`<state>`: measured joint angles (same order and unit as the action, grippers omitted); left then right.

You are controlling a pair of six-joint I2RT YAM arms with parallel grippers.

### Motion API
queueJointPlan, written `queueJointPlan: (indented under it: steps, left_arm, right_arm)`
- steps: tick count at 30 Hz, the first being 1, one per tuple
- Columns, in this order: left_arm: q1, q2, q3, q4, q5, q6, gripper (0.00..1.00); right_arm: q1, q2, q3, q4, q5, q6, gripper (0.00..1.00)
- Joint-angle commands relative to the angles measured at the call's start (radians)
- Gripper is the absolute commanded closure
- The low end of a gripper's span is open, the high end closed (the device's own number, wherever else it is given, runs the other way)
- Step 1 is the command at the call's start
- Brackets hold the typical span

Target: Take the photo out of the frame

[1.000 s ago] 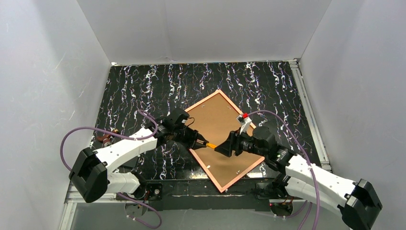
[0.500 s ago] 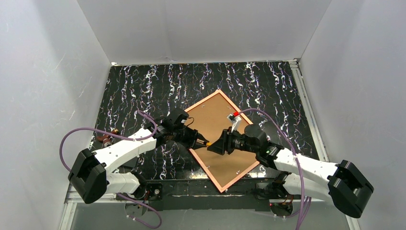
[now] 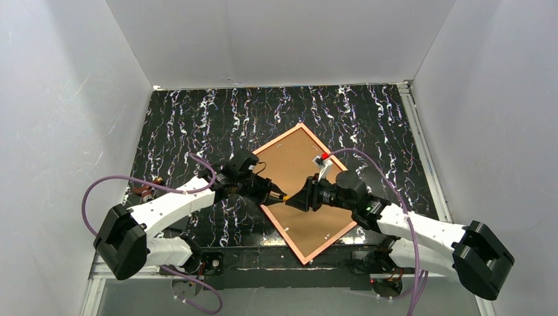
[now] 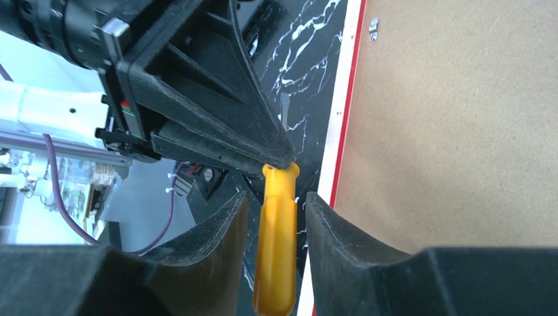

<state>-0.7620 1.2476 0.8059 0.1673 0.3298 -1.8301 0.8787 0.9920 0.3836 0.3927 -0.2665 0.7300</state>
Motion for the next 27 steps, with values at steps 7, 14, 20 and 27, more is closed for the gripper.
queueJointPlan:
  steps: [7,14,20,27]
  left_arm:
    - [0.004,-0.03,0.013,-0.078,0.008,0.015,1.0]
    - [0.048,-0.117,-0.005,-0.278,-0.072,0.271,0.26]
    - [0.141,-0.173,-0.019,-0.469,-0.117,0.587,0.18]
    - [0.145,-0.055,-0.05,-0.48,-0.092,0.695,0.18]
  right_arm:
    - [0.017,0.033,0.07,0.025,0.014,-0.007,0.99]
    - [0.017,-0.023,0.102,-0.271,0.194,0.105,0.99]
    - [0.018,-0.112,0.095,-0.512,0.253,0.141,0.99]
    - [0.017,-0.205,0.1,-0.677,0.292,0.138,0.99]
